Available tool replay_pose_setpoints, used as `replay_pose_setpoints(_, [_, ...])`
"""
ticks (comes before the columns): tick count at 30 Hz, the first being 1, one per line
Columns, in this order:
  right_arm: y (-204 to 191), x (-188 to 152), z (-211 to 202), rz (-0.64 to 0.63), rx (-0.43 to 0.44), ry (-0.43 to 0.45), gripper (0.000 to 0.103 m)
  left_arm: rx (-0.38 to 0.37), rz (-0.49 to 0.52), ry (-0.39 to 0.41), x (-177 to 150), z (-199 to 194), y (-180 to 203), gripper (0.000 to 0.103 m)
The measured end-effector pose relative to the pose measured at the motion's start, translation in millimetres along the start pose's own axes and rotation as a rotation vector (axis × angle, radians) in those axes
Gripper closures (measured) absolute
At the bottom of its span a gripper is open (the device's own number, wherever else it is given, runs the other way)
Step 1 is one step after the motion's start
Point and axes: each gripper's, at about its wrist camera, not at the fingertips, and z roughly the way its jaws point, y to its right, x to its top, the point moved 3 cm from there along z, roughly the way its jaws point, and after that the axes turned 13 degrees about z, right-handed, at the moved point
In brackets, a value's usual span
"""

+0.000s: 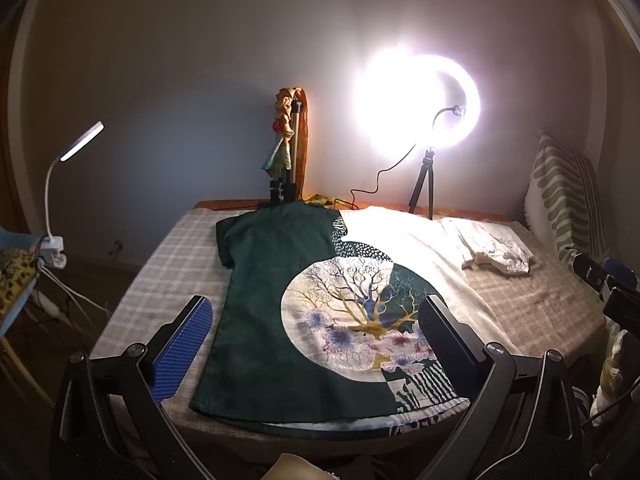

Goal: Fold small clothes

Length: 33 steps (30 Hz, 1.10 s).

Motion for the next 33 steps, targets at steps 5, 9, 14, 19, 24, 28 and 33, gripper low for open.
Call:
replay_pose_setpoints(5, [0,2,-3,0.002,0.004,0.010,0.000,0.000,-0.008,0.003,1,-2,-1,0.001])
replay_pose_setpoints(9, [0,1,-4,0.005,0.005,0.007,0.000,0.000,-0.009,0.002,1,-3,-2,0.001])
replay_pose_setpoints(14, [0,6,-4,0.006,0.011,0.009,0.000,0.009,-0.001,0.002,4,-6,-3,0.001])
replay_pose_setpoints(19, [-3,14,-8,0.003,0.026,0.021,0.000,0.022,-0.003,0.012,13,-13,-5,0.001])
replay_pose_setpoints(24, [-9,21,-9,0.003,0.046,0.029,0.000,0.032,-0.002,0.013,18,-16,-7,0.001])
replay_pose_setpoints(28, [-12,27,-6,0.002,0.047,0.022,0.000,0.034,-0.014,-0.003,21,-12,-11,0.001])
replay_pose_setpoints(33, [-15,35,-4,0.003,0.046,0.018,0.000,0.041,-0.012,-0.010,25,-8,-16,0.001])
